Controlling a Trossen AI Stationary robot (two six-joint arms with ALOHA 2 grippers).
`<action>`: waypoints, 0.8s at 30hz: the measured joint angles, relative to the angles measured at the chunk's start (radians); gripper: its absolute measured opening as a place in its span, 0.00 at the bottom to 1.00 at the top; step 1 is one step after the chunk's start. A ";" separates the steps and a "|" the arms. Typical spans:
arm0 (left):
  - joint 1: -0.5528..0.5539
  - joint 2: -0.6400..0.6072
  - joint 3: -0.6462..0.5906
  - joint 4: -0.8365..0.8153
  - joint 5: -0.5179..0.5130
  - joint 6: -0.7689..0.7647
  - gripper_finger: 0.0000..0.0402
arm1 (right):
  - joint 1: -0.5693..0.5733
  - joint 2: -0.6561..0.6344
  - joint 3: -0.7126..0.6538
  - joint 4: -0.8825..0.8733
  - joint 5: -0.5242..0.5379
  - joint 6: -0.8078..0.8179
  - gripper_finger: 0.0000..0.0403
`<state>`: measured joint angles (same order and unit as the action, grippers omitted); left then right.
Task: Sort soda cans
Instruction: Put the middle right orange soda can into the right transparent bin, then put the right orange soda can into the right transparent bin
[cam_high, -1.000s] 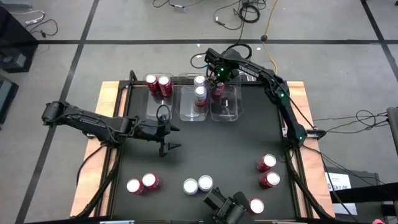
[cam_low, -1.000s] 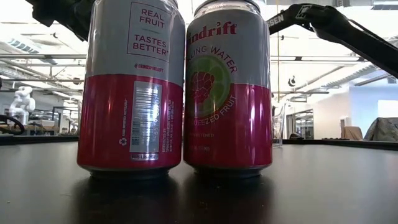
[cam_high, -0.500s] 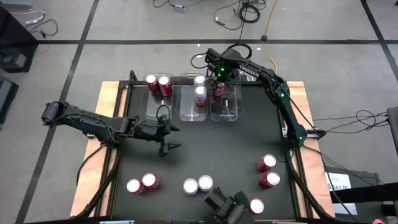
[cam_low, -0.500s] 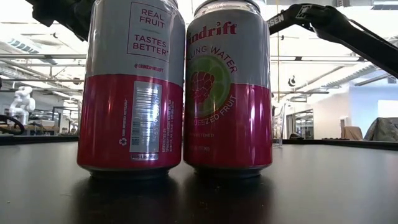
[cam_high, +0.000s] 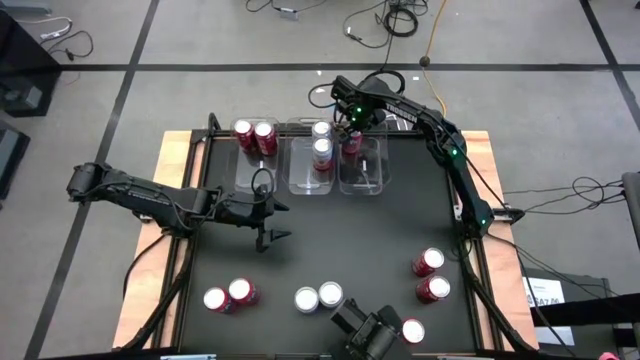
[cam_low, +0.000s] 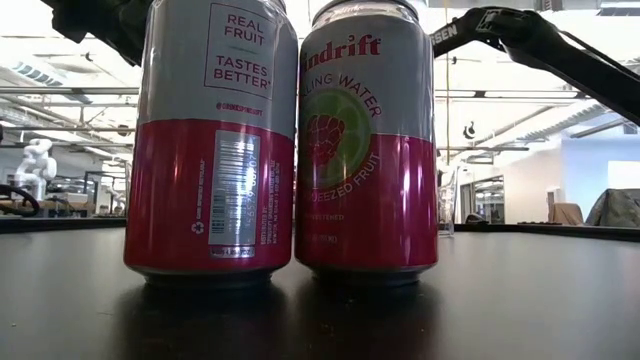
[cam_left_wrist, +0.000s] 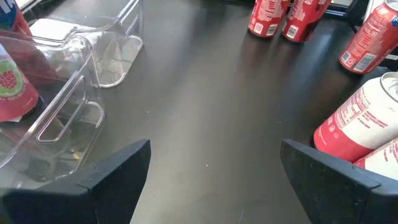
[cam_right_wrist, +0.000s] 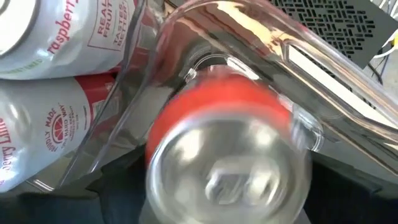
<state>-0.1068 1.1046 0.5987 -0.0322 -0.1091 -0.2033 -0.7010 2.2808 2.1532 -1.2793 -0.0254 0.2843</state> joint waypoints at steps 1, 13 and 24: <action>0.000 0.000 0.000 0.000 0.000 0.000 0.92 | 0.000 0.000 0.000 0.001 0.001 -0.001 0.87; 0.000 0.000 0.000 0.000 0.000 0.000 0.92 | 0.000 -0.038 -0.001 -0.049 -0.001 -0.011 0.95; 0.000 0.000 0.000 0.000 0.000 0.000 0.92 | 0.033 -0.306 -0.001 -0.155 0.001 0.069 0.95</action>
<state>-0.1070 1.1046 0.5987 -0.0322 -0.1093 -0.2031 -0.6681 1.9745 2.1521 -1.4342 -0.0245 0.3531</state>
